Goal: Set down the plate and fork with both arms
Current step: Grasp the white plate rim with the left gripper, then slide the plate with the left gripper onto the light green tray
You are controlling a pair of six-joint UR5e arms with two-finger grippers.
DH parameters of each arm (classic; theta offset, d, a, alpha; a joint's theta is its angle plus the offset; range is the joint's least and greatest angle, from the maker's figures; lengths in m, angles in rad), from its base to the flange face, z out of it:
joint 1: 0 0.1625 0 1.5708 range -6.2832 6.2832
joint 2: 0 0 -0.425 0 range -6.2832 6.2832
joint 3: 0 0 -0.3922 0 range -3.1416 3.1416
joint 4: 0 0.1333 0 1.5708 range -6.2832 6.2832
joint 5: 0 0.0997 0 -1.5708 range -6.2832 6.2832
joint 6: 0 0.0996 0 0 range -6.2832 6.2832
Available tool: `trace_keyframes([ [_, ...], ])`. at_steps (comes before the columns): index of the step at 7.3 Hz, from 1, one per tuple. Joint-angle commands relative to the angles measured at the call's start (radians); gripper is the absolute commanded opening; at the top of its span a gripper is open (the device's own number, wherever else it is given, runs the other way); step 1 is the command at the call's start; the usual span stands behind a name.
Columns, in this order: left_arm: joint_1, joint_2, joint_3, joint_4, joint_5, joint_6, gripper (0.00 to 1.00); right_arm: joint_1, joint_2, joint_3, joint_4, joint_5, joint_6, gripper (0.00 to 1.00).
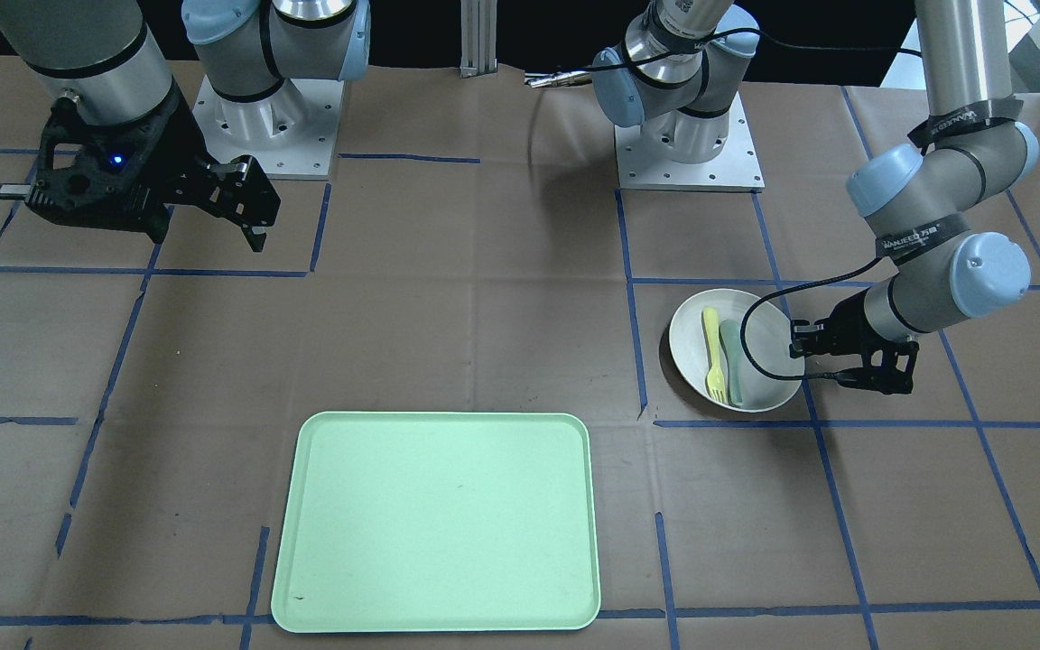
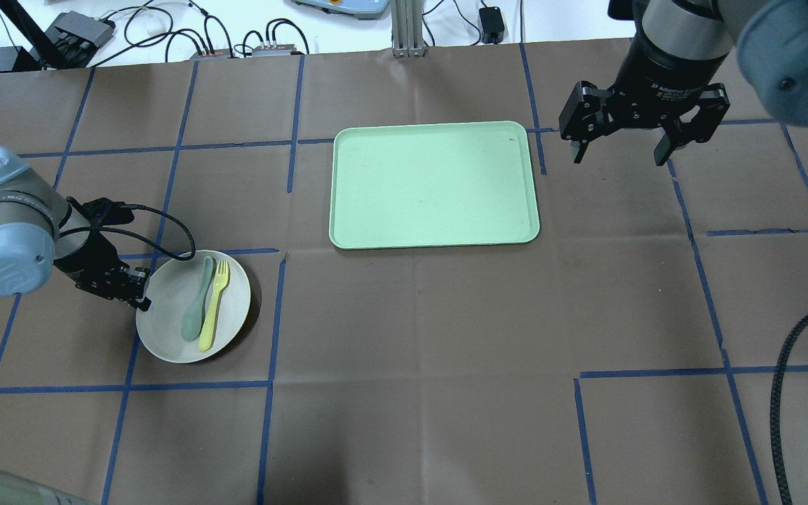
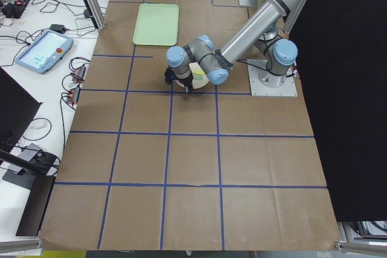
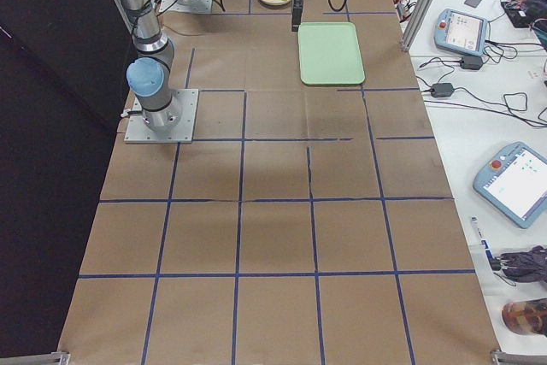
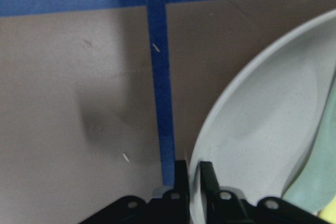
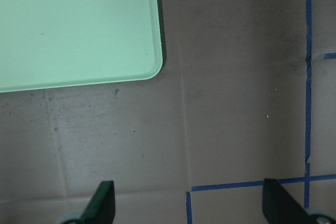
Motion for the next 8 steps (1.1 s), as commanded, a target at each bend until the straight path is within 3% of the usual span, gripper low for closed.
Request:
trace_keyframes([
  [1,-0.005,0.011,0.008,0.000,-0.017,0.000,0.00,0.000,-0.002,0.005,-0.001,-0.001,0.001,1.00],
  [4,-0.026,0.018,0.049,-0.034,-0.185,-0.056,0.00,0.000,-0.001,0.004,-0.002,-0.002,0.001,1.00],
  [8,-0.239,-0.032,0.176,-0.066,-0.277,-0.278,0.00,-0.003,0.002,0.002,-0.010,-0.002,-0.004,1.00],
])
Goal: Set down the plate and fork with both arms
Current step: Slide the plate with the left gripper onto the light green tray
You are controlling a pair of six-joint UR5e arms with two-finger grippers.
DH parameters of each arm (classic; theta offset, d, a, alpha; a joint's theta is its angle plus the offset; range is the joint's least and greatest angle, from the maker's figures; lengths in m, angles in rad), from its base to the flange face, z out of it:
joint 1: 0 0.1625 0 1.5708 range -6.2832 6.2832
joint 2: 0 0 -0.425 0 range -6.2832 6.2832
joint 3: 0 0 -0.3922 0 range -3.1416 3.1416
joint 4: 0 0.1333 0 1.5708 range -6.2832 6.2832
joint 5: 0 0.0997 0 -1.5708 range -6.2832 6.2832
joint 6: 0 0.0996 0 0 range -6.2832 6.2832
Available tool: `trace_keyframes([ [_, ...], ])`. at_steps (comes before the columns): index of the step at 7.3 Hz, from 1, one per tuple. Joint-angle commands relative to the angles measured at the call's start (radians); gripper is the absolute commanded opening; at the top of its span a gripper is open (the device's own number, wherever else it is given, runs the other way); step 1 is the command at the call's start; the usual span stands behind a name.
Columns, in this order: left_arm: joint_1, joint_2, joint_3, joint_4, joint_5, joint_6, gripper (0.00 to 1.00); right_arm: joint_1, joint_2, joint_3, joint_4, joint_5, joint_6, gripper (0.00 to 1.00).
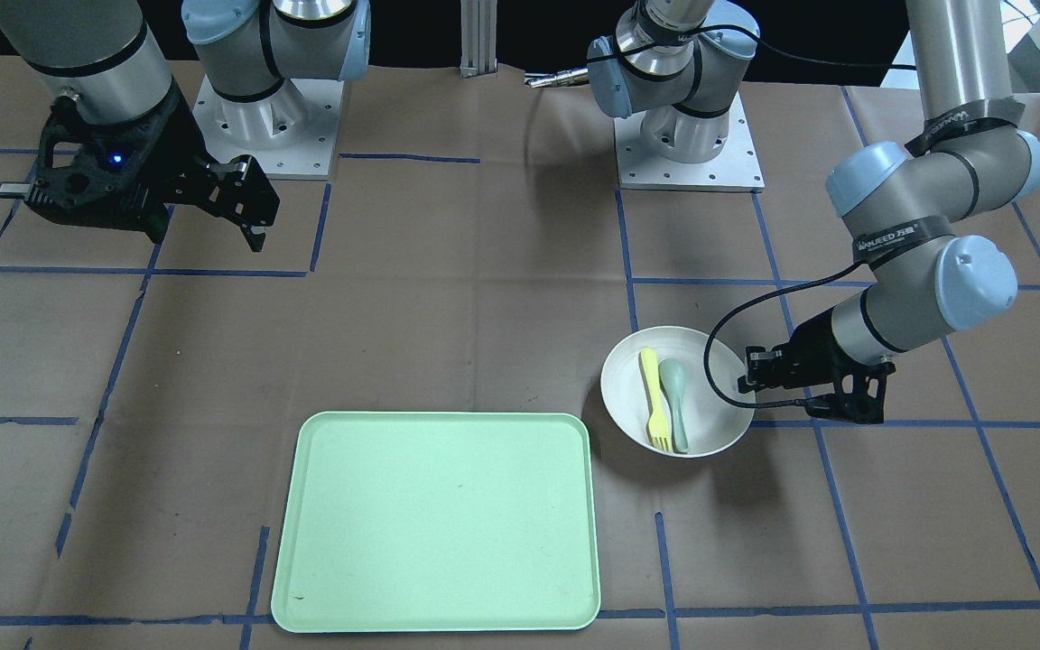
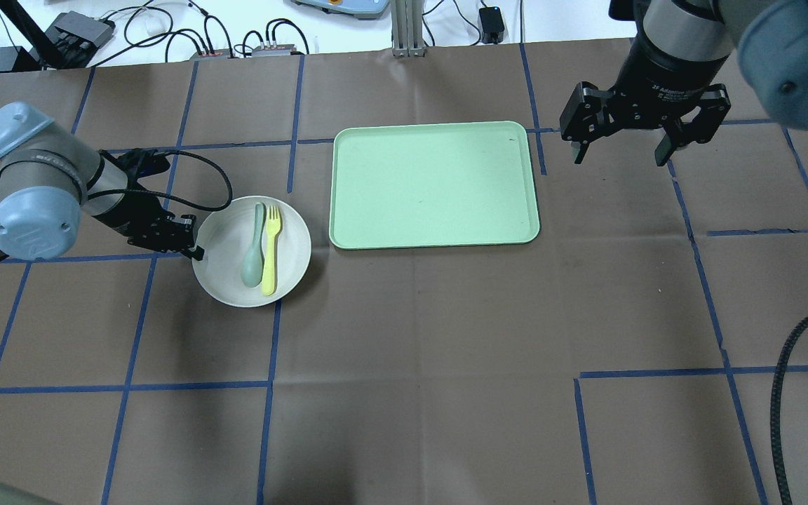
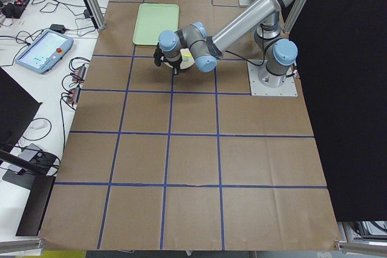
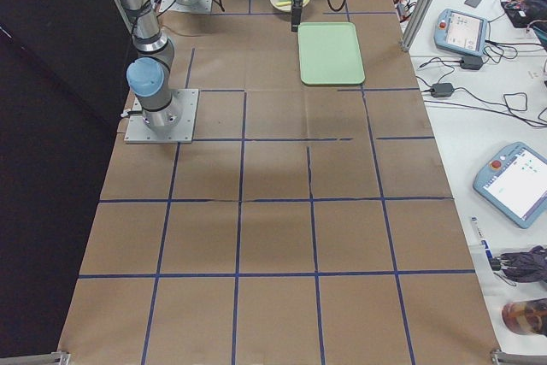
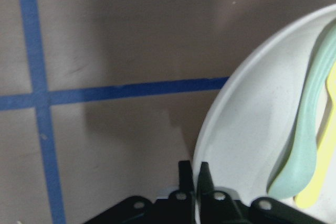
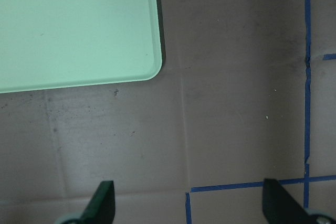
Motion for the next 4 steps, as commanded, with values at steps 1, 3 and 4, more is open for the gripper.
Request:
trace_keyframes([
  [1,-0.118,-0.048,0.111,-0.047,-0.033,-0.117,0.00,-0.003,0.003,0.000,-0.001,-0.001,-0.002,1.00],
  [3,-0.236,-0.158,0.249,-0.061,-0.054,-0.206,0.00,-0.004,0.000,0.000,-0.001,-0.001,-0.002,1.00],
  [4,-0.298,-0.214,0.331,-0.063,-0.057,-0.292,0.00,-0.003,0.001,0.001,-0.004,-0.001,-0.002,1.00],
])
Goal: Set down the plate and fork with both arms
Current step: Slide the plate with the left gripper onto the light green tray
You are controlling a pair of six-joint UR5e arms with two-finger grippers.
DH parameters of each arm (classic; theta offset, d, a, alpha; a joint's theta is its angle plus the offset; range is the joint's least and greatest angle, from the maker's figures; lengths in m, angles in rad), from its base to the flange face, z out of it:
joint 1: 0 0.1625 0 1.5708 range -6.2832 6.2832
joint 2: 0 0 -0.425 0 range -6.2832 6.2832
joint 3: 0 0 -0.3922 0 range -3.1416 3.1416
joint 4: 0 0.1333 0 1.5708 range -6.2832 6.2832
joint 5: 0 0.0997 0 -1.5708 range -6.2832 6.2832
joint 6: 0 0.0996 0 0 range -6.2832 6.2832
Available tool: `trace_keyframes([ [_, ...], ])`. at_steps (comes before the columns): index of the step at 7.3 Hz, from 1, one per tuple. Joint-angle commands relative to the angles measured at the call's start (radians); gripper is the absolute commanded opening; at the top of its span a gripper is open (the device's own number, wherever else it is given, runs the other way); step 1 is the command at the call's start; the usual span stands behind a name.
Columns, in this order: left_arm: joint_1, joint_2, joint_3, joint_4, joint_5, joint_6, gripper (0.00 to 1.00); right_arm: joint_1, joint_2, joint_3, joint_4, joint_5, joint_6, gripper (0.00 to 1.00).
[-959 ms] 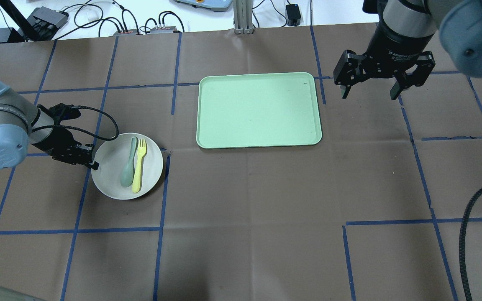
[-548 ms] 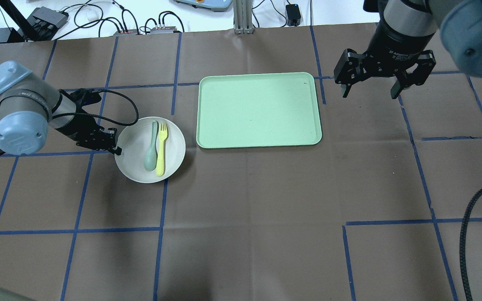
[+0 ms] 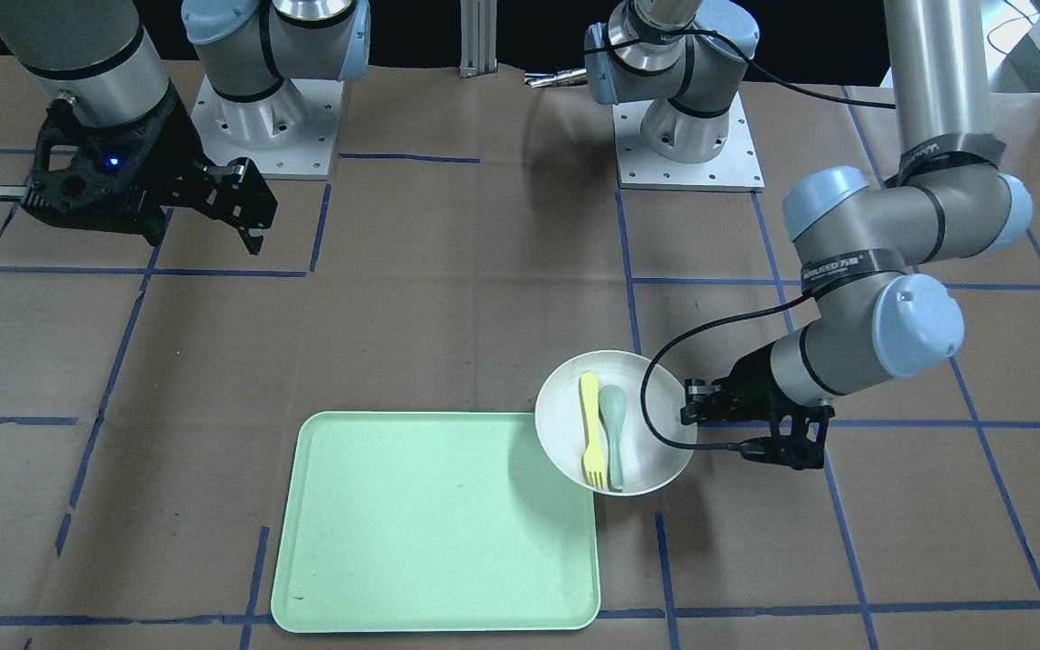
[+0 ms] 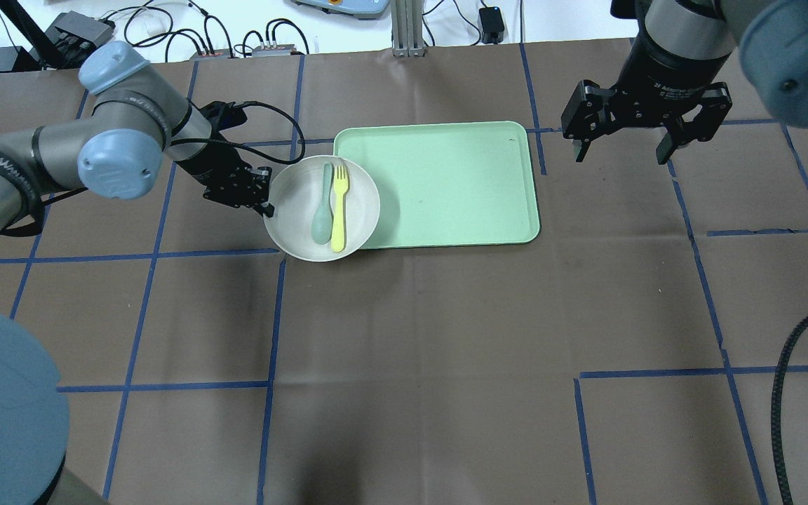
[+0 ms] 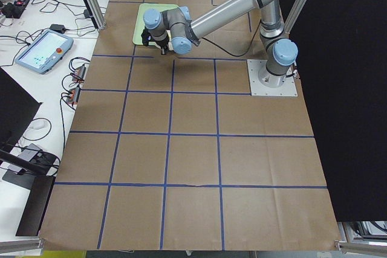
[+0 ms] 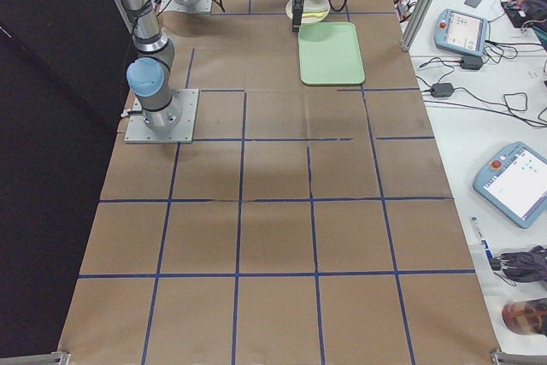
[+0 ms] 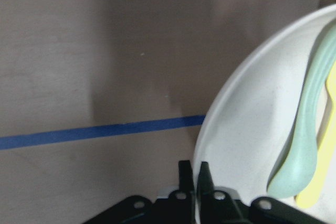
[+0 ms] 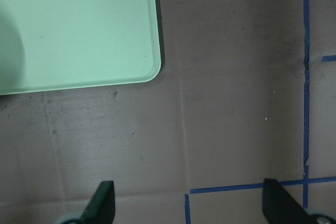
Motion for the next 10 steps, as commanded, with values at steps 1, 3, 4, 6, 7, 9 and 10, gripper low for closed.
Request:
trace_keyframes([
  [1,-0.120,-0.123,0.167,-0.033,-0.033,-0.135,0.00,-0.001,0.003,0.002,-0.007,0.000,-0.002,1.00],
  [3,-0.177,-0.207,0.273,-0.038,-0.060,-0.263,0.00,-0.001,0.001,0.002,-0.007,0.000,-0.002,1.00],
  [4,-0.193,-0.244,0.325,-0.040,-0.060,-0.266,0.04,-0.001,0.001,0.001,-0.008,-0.002,-0.002,1.00],
  [6,-0.214,-0.304,0.385,-0.052,-0.056,-0.263,0.03,-0.003,0.001,0.002,-0.007,-0.002,-0.002,1.00],
  [7,-0.214,-0.316,0.389,-0.052,-0.054,-0.263,0.03,-0.001,0.001,0.002,-0.005,-0.002,-0.002,1.00],
  [9,-0.219,-0.318,0.389,-0.054,-0.056,-0.251,0.04,-0.001,0.001,0.002,-0.005,-0.002,-0.002,1.00],
  [10,-0.219,-0.318,0.389,-0.054,-0.056,-0.233,0.04,-0.001,0.003,0.002,-0.005,0.000,-0.002,1.00],
])
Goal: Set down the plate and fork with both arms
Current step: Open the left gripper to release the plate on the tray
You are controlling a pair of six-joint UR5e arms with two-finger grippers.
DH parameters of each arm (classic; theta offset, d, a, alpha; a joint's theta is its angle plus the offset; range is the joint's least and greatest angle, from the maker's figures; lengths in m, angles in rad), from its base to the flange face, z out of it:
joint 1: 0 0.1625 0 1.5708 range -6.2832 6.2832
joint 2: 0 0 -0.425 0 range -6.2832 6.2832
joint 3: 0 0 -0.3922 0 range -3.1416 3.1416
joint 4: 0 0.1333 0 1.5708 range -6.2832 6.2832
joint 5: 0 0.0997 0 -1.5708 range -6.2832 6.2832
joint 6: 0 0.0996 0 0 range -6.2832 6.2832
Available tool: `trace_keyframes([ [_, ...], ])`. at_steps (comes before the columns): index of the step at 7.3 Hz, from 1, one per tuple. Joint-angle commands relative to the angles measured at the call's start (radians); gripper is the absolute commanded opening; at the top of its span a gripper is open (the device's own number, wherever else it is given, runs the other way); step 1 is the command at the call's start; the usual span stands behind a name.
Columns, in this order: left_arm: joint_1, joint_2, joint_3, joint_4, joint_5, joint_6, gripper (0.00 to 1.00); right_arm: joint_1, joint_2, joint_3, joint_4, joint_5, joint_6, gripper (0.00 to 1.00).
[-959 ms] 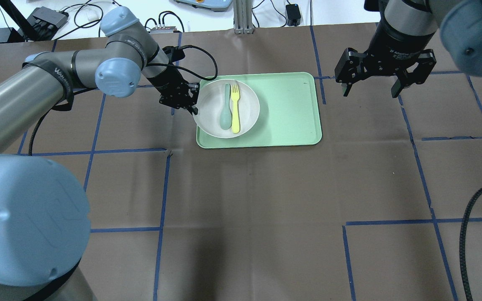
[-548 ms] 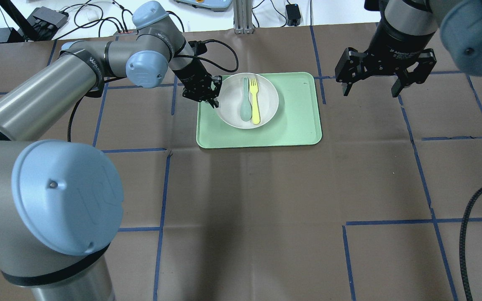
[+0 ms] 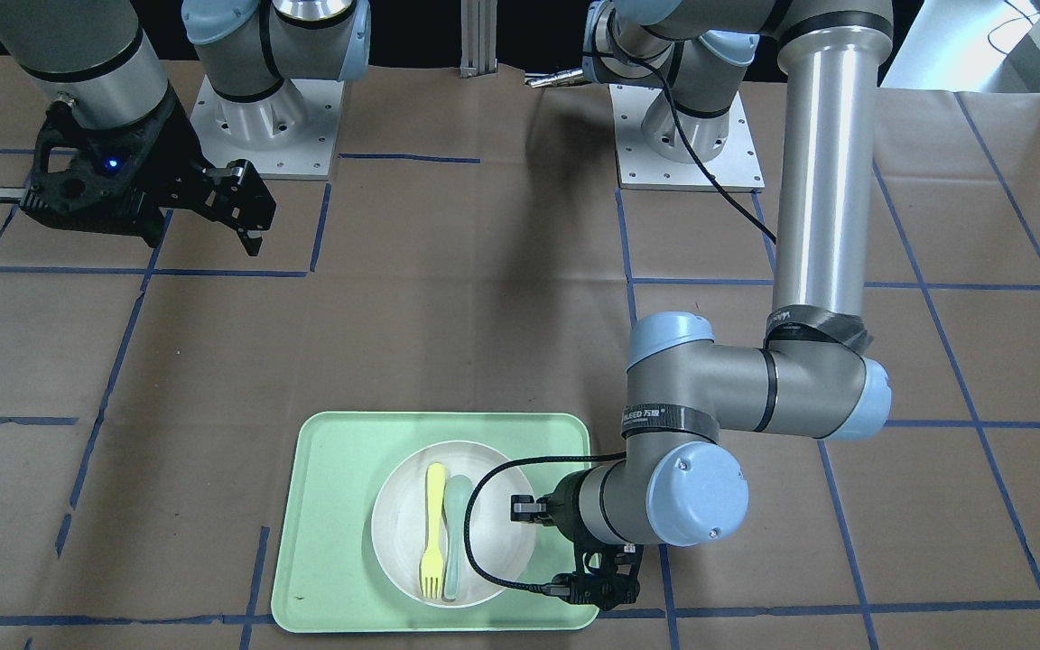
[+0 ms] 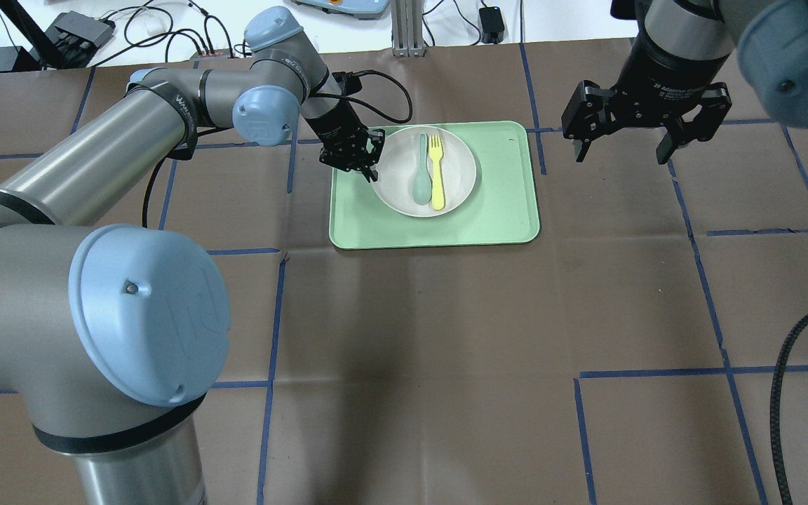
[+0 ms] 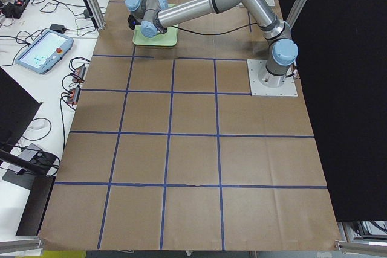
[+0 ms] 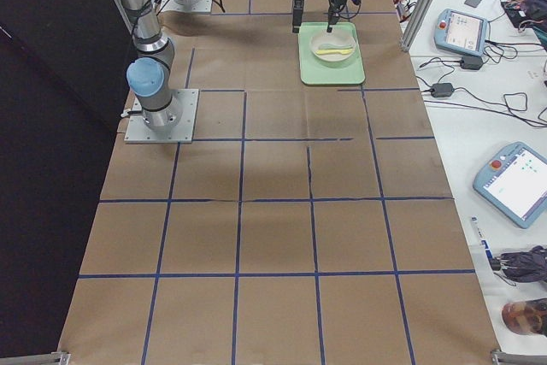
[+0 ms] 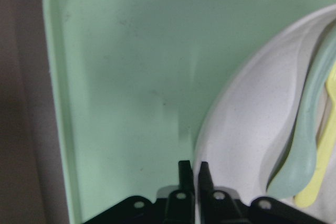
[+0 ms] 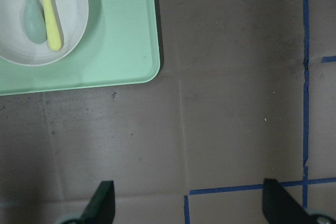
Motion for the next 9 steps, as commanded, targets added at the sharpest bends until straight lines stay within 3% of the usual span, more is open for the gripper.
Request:
trace_keyframes([
  [1,-0.006,0.002,0.001,-0.002,0.000,0.044,0.05,0.000,0.001,0.000,0.000,0.001,0.000,1.00],
  [2,-0.009,0.001,0.001,-0.002,0.001,0.049,0.06,0.000,0.001,-0.001,-0.002,0.001,0.000,1.00],
  [3,-0.009,-0.001,0.001,-0.002,0.000,0.063,0.19,0.000,0.003,-0.001,-0.003,0.001,0.000,1.00],
  [5,-0.007,0.013,-0.009,-0.023,-0.002,0.048,0.92,0.002,0.004,-0.012,-0.002,0.001,0.000,1.00],
  [6,-0.006,0.034,-0.010,-0.092,0.000,0.039,1.00,0.002,0.001,-0.009,0.007,0.001,0.001,1.00],
  [7,-0.003,0.083,-0.021,-0.158,0.006,0.038,1.00,0.003,0.004,-0.012,0.007,0.001,0.002,1.00],
  [8,0.002,0.160,-0.035,-0.239,0.049,0.040,1.00,0.003,0.006,-0.006,0.001,0.001,0.002,1.00],
  [9,0.002,0.271,-0.073,-0.320,0.166,0.049,1.00,0.003,0.006,-0.008,-0.002,0.001,0.014,1.00],
])
